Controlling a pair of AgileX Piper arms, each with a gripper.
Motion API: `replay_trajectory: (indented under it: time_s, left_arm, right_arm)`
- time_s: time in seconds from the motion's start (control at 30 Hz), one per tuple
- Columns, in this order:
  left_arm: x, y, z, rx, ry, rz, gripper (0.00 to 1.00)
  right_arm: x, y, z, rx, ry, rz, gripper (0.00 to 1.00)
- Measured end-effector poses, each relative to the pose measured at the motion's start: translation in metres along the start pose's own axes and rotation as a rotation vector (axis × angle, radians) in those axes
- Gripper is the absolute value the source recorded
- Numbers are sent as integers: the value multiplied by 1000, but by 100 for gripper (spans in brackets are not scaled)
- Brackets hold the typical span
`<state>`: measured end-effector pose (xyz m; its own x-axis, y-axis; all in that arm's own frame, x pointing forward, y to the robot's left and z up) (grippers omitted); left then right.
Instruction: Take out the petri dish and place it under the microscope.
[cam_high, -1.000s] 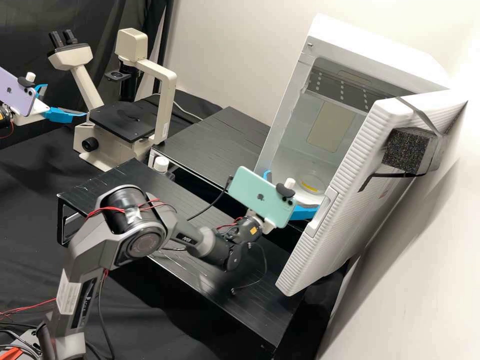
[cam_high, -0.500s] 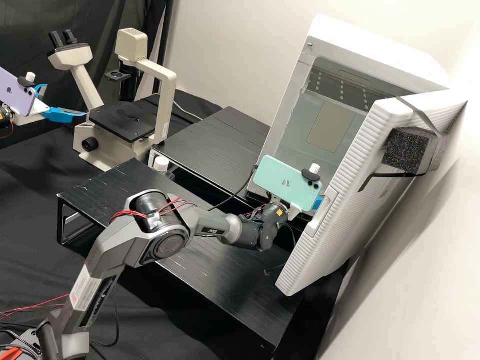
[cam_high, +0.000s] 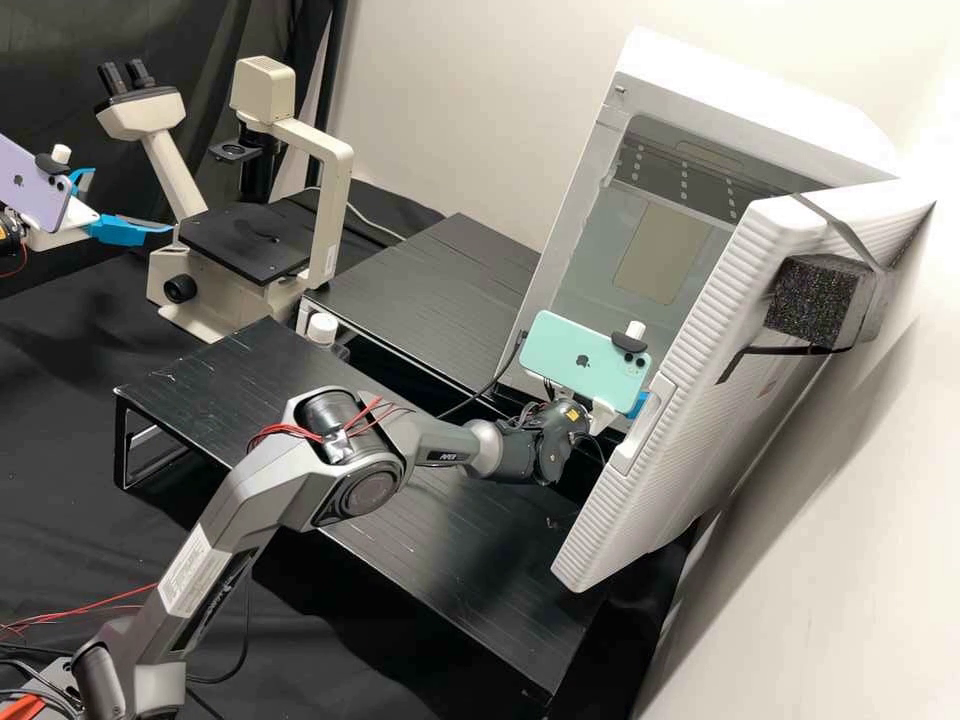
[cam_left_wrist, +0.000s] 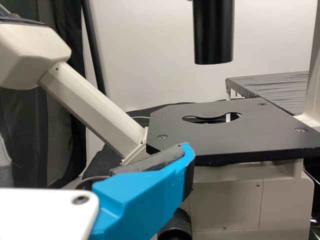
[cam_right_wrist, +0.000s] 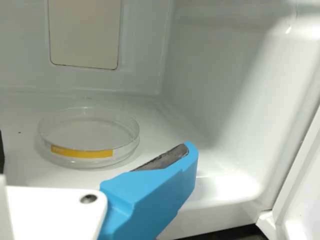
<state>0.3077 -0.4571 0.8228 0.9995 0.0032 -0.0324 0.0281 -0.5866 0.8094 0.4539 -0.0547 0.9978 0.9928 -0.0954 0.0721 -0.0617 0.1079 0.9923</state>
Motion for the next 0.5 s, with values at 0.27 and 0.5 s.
replay_trajectory:
  time_s: [0.27, 0.5]
  left_arm:
    - [0, 0, 0, 0, 0, 0, 100]
    - [0, 0, 0, 0, 0, 0, 100]
  right_arm:
    - [12, -6, -1, 13, 2, -1, 100]
    - [16, -7, 2, 40, -6, 10, 100]
